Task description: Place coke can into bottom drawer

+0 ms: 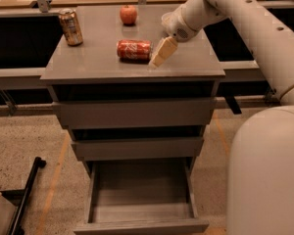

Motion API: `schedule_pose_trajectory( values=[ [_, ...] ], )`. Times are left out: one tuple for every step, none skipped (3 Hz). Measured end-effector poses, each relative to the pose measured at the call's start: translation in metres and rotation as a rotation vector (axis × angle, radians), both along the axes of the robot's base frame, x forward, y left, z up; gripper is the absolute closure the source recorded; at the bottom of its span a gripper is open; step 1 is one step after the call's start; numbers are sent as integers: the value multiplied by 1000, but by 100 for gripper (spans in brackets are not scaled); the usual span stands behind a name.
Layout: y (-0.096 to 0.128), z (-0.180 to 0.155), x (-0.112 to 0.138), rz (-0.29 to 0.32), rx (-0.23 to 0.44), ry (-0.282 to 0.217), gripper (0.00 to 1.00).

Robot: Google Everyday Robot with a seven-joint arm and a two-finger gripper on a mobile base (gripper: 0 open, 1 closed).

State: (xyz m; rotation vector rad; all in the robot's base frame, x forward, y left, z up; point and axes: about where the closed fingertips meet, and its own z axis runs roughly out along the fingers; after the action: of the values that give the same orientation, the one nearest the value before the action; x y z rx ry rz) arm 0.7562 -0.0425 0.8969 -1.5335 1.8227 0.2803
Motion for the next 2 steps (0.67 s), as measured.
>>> schedule_pose_trajectory(
  values=[
    [0,0,0,0,0,0,0],
    [19,-3,15,14,63,-23,0]
  ],
)
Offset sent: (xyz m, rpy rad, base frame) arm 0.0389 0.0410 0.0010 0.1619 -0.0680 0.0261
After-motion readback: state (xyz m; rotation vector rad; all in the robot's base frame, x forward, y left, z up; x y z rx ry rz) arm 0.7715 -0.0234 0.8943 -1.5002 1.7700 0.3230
